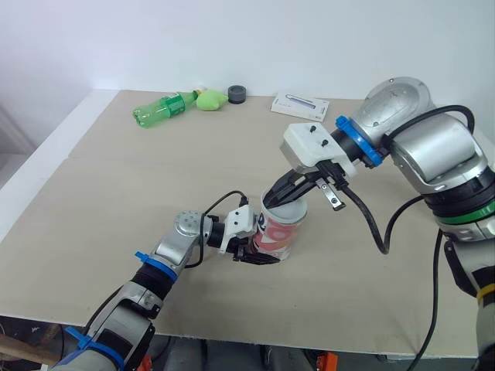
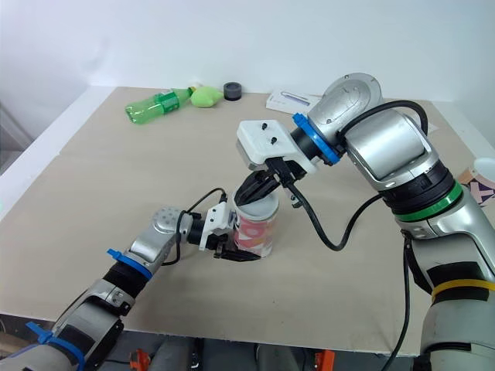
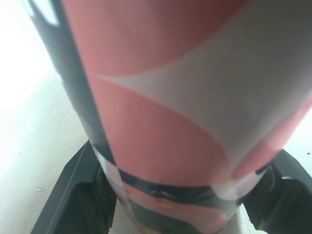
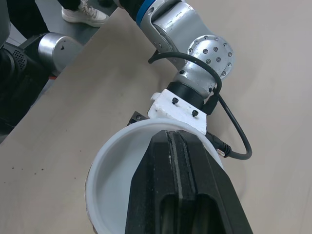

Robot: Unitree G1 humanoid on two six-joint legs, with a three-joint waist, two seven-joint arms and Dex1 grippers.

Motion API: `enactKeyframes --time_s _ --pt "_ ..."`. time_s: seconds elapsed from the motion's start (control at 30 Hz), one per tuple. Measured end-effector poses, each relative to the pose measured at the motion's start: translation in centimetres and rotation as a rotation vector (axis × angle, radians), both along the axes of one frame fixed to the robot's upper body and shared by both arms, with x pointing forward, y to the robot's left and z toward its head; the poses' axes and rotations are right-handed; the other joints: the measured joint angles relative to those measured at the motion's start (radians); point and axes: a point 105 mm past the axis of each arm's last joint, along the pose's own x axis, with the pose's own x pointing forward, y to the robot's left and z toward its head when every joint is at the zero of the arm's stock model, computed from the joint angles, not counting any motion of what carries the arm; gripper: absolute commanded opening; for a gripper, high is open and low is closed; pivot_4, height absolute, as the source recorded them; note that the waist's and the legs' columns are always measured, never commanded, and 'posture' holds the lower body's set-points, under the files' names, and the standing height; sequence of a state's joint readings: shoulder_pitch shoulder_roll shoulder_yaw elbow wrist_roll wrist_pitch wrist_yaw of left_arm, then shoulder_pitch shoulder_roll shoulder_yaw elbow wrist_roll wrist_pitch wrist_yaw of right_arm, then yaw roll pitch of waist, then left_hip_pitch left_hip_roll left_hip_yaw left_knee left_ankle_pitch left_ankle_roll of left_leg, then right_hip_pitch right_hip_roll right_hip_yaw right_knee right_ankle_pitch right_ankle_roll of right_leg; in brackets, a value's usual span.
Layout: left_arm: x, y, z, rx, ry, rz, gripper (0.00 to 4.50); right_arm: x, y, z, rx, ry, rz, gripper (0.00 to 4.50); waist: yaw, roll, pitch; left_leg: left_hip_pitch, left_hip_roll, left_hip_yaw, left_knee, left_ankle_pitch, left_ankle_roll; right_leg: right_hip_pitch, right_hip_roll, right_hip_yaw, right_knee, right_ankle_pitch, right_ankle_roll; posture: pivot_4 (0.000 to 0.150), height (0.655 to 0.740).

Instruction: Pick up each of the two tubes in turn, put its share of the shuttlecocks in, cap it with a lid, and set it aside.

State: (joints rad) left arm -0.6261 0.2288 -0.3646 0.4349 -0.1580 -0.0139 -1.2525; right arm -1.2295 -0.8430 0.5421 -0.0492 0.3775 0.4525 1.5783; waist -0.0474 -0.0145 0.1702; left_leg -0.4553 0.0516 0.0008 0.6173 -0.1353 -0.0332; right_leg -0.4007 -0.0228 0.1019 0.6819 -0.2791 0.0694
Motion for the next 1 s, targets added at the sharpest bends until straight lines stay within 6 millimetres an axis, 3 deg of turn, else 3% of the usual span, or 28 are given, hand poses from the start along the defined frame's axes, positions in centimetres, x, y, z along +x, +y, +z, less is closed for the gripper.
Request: enactKeyframes --time_s 0.77,1.0 --pt "0.0 0.0 0.0 0.003 0.005 0.001 2.80 0.1 -1.5 -0.4 -0.062 -0.056 -0.024 0.05 0.000 0.000 0.000 0.000 0.000 0.000 0.000 0.000 0.000 0.000 0.000 0.000 0.000 -0.002 -0.002 0.150 0.7294" --pt "0.0 -0.1 0.1 0.005 -0.001 -0.001 2.80 -0.1 -1.9 -2.2 -0.124 -0.015 -0.014 0.05 0.000 0.000 0.000 0.000 0.000 0.000 0.000 0.000 0.000 -0.001 0.000 0.000 0.000 -0.002 -0.002 0.150 0.7294"
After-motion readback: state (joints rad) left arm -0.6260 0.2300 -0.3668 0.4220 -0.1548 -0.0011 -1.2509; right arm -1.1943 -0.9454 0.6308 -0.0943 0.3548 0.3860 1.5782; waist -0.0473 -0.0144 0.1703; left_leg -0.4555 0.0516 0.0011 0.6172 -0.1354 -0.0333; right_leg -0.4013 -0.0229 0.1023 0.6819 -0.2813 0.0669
